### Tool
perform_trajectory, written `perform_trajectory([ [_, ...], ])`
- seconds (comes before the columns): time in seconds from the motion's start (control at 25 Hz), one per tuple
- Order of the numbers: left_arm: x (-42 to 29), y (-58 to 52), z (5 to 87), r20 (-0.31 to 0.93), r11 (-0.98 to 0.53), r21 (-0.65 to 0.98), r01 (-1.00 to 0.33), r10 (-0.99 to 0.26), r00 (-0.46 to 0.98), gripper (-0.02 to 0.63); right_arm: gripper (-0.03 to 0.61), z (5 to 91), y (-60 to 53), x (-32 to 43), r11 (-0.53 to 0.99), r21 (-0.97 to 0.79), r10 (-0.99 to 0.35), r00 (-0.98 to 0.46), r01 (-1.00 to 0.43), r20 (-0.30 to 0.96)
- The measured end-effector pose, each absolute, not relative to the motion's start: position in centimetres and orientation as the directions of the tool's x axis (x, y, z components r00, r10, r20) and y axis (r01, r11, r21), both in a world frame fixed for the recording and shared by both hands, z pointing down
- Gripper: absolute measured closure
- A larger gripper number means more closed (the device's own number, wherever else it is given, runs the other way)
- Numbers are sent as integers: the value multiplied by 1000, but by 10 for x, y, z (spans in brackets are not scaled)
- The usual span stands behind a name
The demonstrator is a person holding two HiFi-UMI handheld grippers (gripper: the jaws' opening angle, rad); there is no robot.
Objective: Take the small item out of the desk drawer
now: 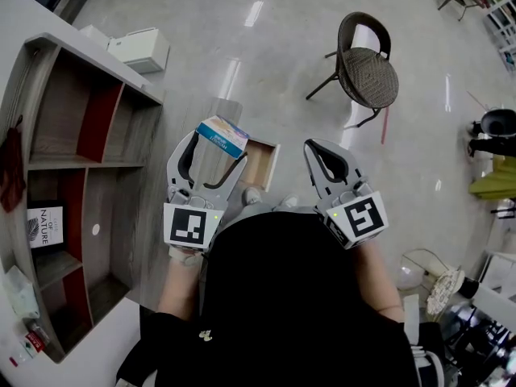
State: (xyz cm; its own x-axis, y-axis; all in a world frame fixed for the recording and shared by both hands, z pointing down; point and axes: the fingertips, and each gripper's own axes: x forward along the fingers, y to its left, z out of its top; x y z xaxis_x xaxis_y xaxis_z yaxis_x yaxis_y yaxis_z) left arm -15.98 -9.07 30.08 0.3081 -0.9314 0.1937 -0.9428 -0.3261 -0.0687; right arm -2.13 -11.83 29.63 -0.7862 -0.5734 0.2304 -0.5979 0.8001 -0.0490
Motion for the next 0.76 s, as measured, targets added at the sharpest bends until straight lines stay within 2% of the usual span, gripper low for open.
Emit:
perform_trajectory([
  [0.76,-155,-92,298,166,-330,-53,-943,-934,317,213,583,303,-118,-18,798,-56,-574,-784,-601,238],
])
